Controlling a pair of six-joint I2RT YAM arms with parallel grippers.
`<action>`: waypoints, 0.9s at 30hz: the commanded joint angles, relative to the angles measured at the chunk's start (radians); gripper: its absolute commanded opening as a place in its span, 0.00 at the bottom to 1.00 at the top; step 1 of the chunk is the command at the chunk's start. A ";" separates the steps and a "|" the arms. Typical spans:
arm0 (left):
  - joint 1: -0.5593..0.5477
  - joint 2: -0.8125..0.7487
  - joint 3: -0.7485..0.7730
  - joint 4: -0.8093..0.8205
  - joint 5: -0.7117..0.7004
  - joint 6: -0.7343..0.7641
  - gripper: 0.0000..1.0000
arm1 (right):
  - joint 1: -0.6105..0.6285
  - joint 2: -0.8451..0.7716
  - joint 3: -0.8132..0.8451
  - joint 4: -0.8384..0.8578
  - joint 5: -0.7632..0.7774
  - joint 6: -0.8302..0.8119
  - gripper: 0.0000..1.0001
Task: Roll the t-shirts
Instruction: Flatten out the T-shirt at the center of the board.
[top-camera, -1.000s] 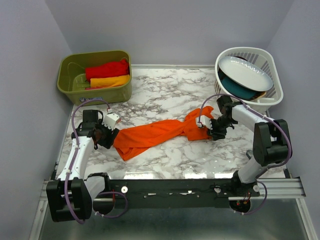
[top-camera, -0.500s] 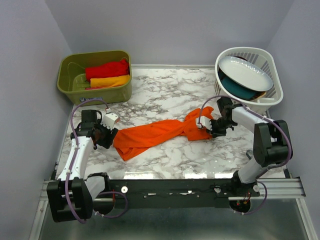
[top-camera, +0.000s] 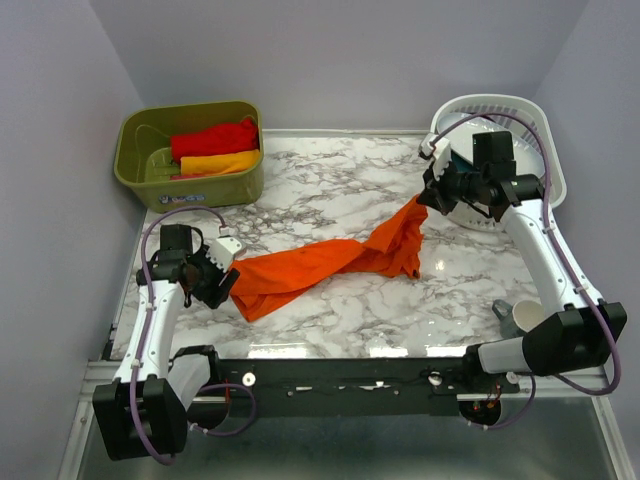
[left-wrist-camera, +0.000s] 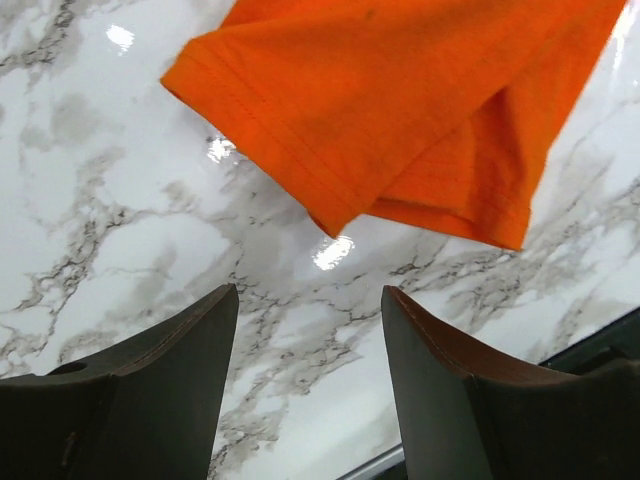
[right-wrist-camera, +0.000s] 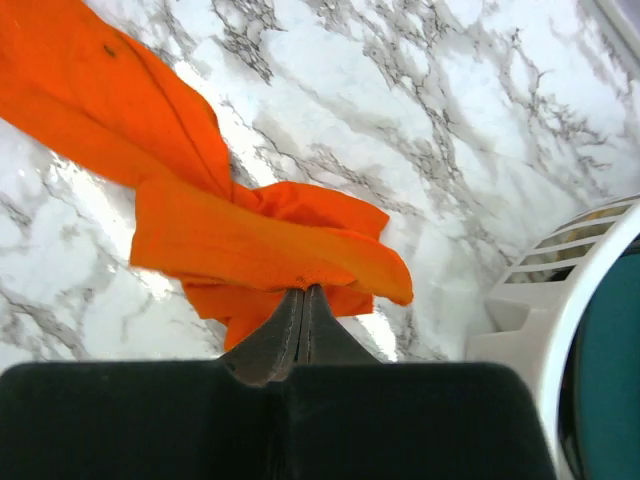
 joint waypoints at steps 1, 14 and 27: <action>0.007 -0.052 0.006 -0.130 0.118 0.089 0.71 | -0.006 0.042 0.020 0.037 -0.027 0.225 0.01; 0.005 0.030 -0.051 0.074 0.020 -0.069 0.67 | -0.006 0.079 0.078 0.051 -0.018 0.245 0.01; 0.007 0.227 0.010 0.149 0.089 -0.104 0.57 | -0.006 0.019 -0.025 0.082 0.006 0.233 0.01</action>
